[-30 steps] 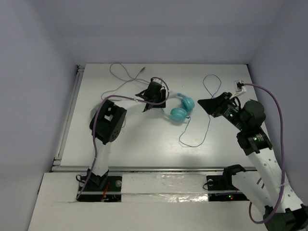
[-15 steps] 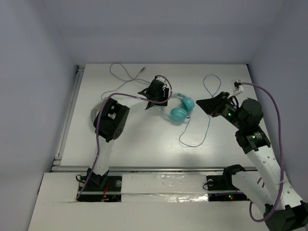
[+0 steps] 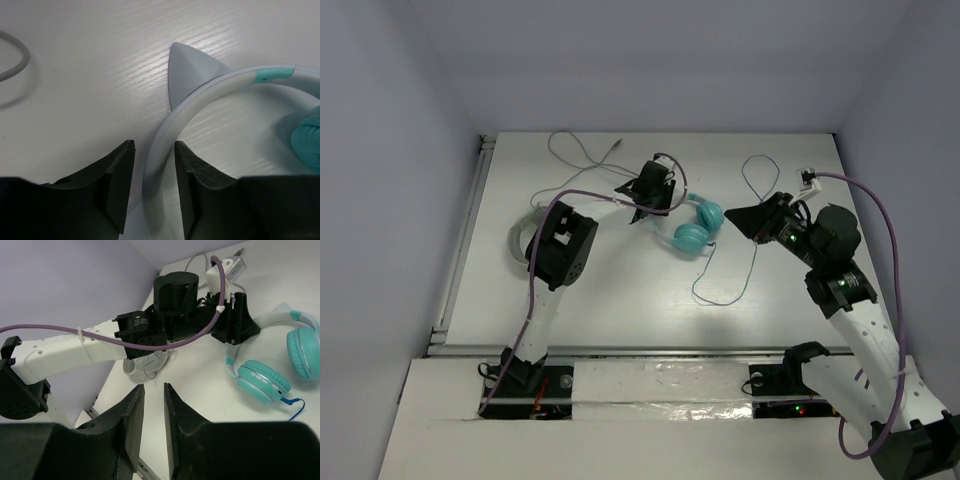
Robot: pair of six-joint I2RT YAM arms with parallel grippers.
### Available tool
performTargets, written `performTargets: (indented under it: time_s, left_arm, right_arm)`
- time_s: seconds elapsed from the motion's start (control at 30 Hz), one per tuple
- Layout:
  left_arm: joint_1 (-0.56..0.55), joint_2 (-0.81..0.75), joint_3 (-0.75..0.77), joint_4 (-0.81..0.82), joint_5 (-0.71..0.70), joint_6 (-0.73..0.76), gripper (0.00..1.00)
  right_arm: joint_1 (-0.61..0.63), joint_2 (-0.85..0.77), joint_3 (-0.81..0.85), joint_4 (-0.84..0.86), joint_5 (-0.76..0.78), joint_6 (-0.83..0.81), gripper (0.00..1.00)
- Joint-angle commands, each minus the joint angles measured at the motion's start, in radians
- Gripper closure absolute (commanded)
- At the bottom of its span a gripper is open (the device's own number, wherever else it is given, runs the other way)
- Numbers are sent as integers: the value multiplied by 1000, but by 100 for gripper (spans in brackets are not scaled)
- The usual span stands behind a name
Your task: Wrap the headphones
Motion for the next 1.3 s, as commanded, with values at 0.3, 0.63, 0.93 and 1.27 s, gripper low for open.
performTargets:
  time_s: [0.3, 0.63, 0.93, 1.27]
  left_arm:
    - [-31, -56, -59, -117, 0, 15, 100]
    - [62, -453, -27, -244, 149, -56, 100]
    - [200, -587, 171, -433, 322, -57, 100]
    - [240, -622, 318, -493, 460, -97, 100]
  right_arm:
    - [9, -37, -2, 56, 59, -11, 73]
    - [9, 9, -15, 89, 70, -35, 100]
    - [9, 40, -39, 132, 65, -101, 25]
    - [36, 174, -94, 303, -58, -147, 13]
